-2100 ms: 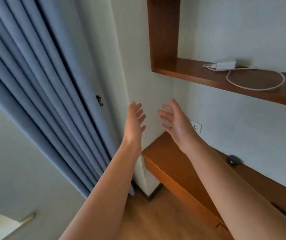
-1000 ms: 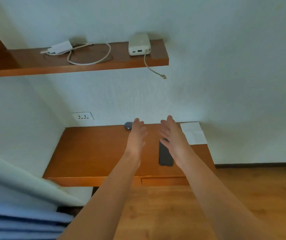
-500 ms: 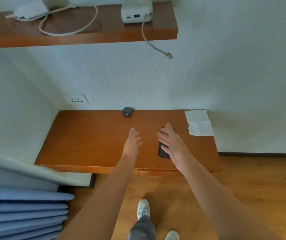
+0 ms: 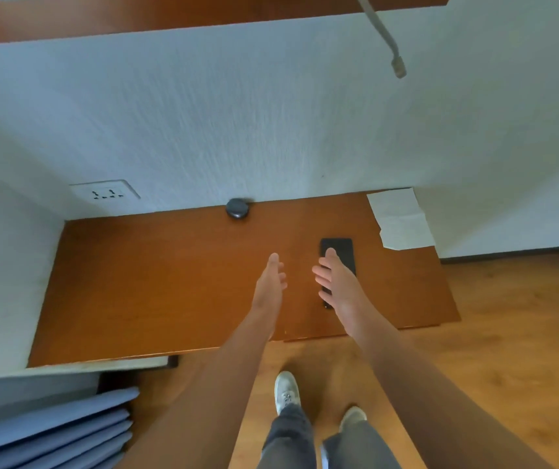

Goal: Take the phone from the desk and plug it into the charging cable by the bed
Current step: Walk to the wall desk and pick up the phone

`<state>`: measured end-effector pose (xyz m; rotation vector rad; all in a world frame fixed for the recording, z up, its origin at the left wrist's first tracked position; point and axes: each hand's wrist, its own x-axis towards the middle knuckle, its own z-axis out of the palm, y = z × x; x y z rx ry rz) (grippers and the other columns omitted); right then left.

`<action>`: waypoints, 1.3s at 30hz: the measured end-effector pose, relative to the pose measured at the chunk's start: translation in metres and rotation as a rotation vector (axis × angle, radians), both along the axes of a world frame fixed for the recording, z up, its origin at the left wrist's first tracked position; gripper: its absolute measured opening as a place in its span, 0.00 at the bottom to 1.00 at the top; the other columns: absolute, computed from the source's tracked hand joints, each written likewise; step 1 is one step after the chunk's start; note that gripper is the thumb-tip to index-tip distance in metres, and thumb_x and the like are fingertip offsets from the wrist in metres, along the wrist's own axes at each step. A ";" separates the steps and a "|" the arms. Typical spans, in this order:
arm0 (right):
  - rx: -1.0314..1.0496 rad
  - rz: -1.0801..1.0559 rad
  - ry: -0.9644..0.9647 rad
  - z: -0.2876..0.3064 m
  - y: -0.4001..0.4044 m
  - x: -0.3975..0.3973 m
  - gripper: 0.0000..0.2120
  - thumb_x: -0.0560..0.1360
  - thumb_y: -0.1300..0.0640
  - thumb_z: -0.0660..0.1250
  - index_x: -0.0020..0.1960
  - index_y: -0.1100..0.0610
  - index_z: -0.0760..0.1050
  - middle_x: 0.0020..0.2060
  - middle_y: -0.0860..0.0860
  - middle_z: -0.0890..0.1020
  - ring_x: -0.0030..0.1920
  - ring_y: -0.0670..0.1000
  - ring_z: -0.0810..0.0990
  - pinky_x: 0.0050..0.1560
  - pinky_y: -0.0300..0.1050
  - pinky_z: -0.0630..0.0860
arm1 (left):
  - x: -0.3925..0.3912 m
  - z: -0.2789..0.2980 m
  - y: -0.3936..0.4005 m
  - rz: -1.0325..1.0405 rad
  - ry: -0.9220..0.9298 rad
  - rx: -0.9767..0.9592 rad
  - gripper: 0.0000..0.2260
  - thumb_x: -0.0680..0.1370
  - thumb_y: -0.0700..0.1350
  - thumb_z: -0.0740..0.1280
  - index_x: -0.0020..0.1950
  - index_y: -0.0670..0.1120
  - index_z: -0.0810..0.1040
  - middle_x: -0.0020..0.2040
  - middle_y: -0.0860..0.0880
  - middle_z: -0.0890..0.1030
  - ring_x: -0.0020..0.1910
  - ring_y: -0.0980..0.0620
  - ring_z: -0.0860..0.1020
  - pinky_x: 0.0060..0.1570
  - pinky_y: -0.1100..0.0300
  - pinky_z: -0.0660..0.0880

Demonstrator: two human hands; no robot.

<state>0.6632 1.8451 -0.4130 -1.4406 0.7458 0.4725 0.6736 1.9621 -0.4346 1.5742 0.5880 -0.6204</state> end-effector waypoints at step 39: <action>-0.141 0.020 0.029 -0.046 -0.079 0.019 0.09 0.79 0.46 0.58 0.53 0.50 0.69 0.53 0.52 0.77 0.53 0.51 0.76 0.59 0.51 0.75 | 0.022 -0.028 -0.057 0.242 0.167 -0.085 0.07 0.79 0.36 0.67 0.55 0.36 0.76 0.49 0.38 0.83 0.44 0.42 0.85 0.34 0.51 0.83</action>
